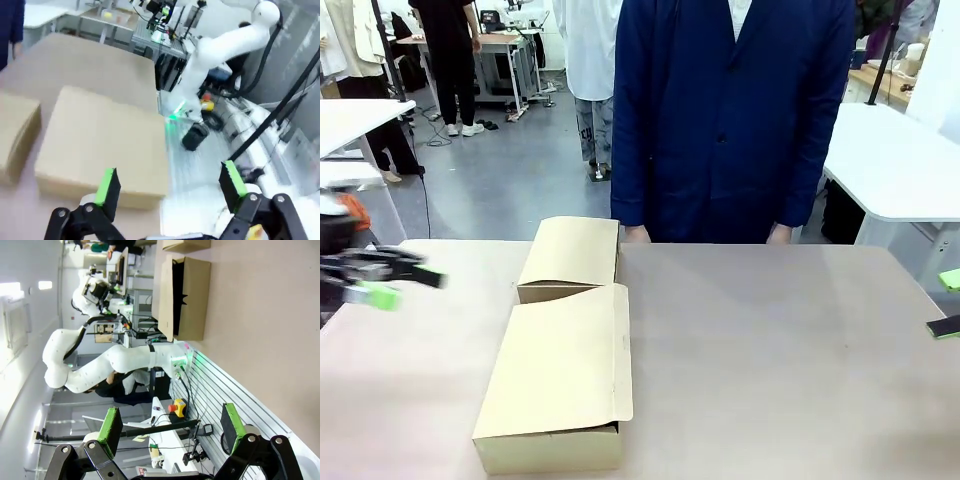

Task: Place items inside the box.
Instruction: Close the lid of the Mailer Box closest to the robot.

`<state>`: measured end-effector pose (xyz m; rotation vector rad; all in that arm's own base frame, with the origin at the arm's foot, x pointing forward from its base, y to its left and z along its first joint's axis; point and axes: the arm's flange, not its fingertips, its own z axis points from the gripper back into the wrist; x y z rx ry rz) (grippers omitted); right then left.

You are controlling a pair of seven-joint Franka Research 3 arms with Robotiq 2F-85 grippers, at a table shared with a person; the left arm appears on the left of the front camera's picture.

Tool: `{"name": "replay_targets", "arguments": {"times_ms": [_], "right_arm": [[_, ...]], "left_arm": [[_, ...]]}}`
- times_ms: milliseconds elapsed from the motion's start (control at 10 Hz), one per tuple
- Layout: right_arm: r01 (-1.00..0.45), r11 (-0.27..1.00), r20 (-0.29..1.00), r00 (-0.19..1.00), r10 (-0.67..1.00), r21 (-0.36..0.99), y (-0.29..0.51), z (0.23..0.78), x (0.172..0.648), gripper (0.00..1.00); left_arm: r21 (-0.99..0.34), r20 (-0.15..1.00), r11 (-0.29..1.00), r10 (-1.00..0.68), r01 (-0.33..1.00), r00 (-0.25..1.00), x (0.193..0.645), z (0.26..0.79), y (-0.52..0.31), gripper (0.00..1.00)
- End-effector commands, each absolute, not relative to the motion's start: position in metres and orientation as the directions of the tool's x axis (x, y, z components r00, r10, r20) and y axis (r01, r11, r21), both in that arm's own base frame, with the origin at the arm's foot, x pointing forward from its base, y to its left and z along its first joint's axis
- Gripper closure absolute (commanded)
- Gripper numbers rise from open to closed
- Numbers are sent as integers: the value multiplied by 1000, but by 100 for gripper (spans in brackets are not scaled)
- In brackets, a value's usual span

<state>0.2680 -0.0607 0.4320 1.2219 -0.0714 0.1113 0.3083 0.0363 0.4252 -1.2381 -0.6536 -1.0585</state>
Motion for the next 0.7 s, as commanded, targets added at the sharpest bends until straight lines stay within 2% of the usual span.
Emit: {"name": "replay_targets", "arguments": {"times_ms": [0, 100, 200, 300, 600], "right_arm": [[-123, 327, 116, 992, 41, 937, -61, 438, 269, 0], [-123, 327, 116, 992, 41, 937, -61, 438, 269, 0], [-123, 327, 116, 992, 41, 937, -61, 438, 269, 0], [-123, 327, 116, 992, 41, 937, -61, 438, 269, 0], [-123, 327, 116, 992, 41, 937, -61, 438, 269, 0]], "left_arm": [[-723, 676, 121, -81, 681, 732, 249, 412, 74, 0], [-810, 585, 91, 62, 579, 808, 253, 406, 101, 0], [-895, 436, 18, 242, 446, 867, 264, 393, 132, 0], [-673, 718, 100, -147, 733, 680, 268, 419, 111, 0], [-673, 718, 100, -147, 733, 680, 268, 419, 111, 0]]}}
